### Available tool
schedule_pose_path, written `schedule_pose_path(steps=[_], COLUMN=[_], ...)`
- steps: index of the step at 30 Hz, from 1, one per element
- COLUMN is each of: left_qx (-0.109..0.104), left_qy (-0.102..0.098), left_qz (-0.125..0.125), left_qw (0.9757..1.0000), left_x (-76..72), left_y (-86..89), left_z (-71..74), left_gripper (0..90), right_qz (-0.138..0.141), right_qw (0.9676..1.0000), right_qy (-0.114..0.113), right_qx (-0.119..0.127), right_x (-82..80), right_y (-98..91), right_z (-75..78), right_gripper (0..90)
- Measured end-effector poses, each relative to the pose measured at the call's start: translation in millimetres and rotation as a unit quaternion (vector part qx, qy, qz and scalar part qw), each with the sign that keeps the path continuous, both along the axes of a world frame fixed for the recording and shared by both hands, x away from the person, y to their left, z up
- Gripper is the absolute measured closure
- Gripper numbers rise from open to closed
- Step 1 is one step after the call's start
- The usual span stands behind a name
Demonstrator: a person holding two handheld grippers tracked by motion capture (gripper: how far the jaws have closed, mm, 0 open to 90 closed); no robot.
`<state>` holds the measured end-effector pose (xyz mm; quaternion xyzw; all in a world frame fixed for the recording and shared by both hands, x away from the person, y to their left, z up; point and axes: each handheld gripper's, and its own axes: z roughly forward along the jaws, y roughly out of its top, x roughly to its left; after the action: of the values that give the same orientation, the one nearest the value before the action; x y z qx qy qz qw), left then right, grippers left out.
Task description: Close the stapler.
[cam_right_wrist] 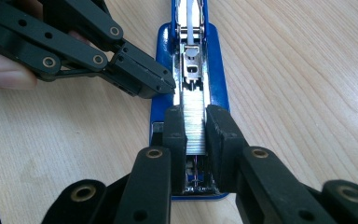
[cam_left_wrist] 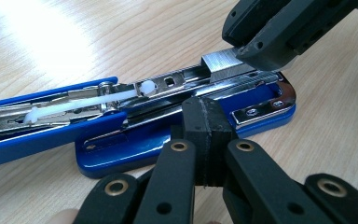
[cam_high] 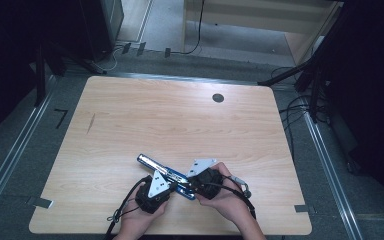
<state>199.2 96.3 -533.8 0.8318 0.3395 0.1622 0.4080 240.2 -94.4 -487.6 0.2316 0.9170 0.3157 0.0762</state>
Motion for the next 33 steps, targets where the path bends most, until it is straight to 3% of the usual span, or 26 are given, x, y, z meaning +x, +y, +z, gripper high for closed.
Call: schedule_pose_path(steps=[26,33], left_qx=[0.000,0.000], left_qy=[0.000,0.000], left_qz=[0.000,0.000], left_qw=[1.0000,1.0000], left_x=[0.0,0.0], left_y=[0.0,0.0], left_z=[0.0,0.0], left_gripper=[90.0,90.0], right_qz=[0.000,-0.005], right_qw=[1.0000,1.0000], right_qy=[0.003,0.007], right_qx=[0.001,0.004], right_x=[1.5,1.7], right_y=[-1.2,-2.5], right_z=[-0.7,-0.6], right_gripper=[79.3,74.7])
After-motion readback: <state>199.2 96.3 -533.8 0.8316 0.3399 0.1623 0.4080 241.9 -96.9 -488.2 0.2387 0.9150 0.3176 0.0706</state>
